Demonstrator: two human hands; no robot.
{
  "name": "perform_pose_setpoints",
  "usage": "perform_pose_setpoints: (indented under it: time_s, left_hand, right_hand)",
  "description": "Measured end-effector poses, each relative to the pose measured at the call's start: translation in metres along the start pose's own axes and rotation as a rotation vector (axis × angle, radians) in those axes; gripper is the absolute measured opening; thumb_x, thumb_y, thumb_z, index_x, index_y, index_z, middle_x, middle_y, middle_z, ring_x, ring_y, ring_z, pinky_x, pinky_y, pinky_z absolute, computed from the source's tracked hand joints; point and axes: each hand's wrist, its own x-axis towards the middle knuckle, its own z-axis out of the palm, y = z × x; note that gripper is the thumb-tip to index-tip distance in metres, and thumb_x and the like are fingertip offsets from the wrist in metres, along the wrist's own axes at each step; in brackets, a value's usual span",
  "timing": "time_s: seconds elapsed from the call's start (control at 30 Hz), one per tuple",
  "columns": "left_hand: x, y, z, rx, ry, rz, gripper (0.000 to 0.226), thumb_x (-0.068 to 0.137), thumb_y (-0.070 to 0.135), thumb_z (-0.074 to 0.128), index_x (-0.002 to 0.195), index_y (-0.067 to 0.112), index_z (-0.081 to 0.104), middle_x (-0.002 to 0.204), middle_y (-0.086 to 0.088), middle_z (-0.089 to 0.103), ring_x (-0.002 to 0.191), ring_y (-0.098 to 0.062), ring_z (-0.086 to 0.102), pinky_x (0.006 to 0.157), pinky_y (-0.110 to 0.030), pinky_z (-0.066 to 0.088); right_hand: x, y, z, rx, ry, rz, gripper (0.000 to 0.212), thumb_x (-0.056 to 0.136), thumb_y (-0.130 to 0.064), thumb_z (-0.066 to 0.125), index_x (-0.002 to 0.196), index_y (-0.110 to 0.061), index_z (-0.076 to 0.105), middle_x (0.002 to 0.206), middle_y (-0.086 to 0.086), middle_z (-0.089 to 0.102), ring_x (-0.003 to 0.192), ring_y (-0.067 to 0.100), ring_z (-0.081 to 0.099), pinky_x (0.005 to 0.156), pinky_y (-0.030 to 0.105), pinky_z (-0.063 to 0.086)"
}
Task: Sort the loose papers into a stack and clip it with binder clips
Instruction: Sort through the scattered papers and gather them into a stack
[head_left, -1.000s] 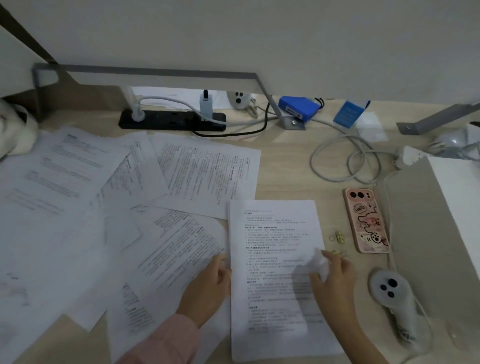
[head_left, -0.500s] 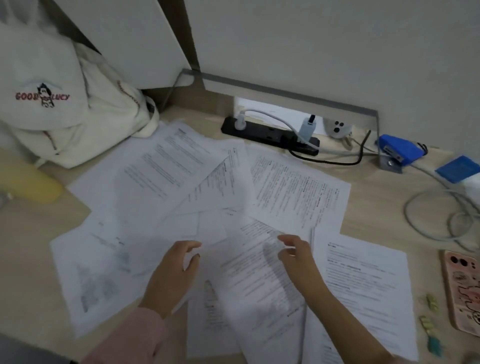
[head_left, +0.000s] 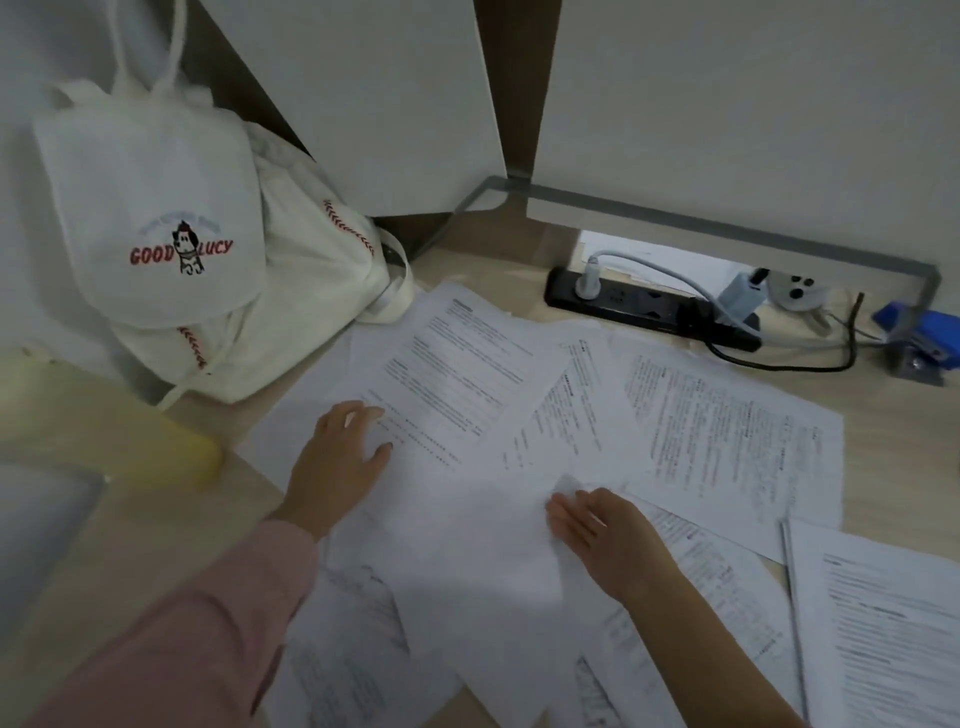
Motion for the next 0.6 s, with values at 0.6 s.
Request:
perform_pose_setpoints:
  time_s: [0.6]
  left_hand:
    - [0.036,-0.007,-0.006,-0.268,-0.027,-0.295,0.050,0.082,0.027,0.062,0.123,0.013,0.036,0.114,-0.009,0.053,0.096,-0.030,0.055,0.080,-0.040,0.047]
  right_hand:
    - [0.016,0.009,0.046,-0.405,0.129,-0.230,0.016,0.091,-0.005,0.047,0.104,-0.008,0.055,0.096,0.007,0.066,0.087,0.023,0.064,0.075,0.030,0.053]
